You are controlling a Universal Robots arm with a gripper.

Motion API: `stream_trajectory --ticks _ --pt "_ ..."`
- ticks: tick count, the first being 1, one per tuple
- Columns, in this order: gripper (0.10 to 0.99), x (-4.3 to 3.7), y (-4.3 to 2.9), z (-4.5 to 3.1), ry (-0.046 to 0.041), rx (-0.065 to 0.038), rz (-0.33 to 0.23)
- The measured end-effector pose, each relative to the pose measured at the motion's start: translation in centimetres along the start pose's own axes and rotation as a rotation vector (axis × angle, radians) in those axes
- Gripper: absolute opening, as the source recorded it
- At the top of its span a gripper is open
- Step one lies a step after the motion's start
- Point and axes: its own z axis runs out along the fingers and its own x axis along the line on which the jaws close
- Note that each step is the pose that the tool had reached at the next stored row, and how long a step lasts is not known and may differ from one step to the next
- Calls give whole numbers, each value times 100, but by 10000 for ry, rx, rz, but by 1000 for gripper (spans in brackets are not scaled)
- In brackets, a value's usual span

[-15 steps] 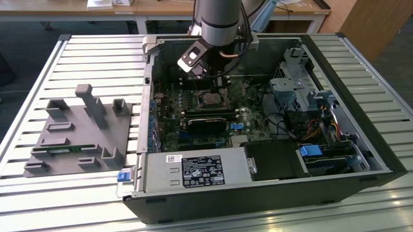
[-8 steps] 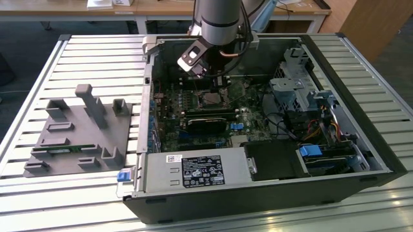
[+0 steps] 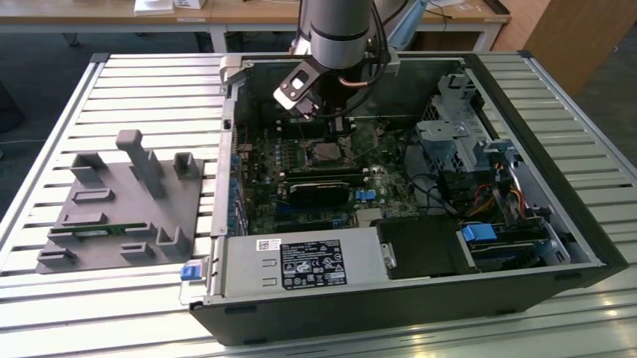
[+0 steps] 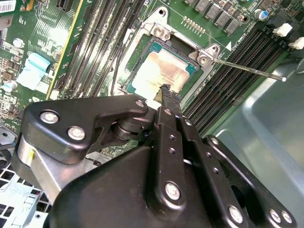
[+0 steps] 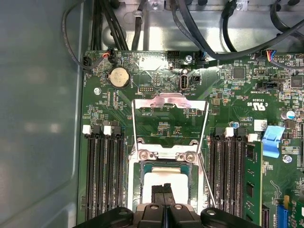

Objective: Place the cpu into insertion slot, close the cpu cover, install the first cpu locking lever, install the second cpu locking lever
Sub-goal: 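Close the cpu cover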

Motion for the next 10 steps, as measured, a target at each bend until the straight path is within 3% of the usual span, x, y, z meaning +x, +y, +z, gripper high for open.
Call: stream_trajectory --ticks 10 --pt "106 2 1 -28 -1 1 0"
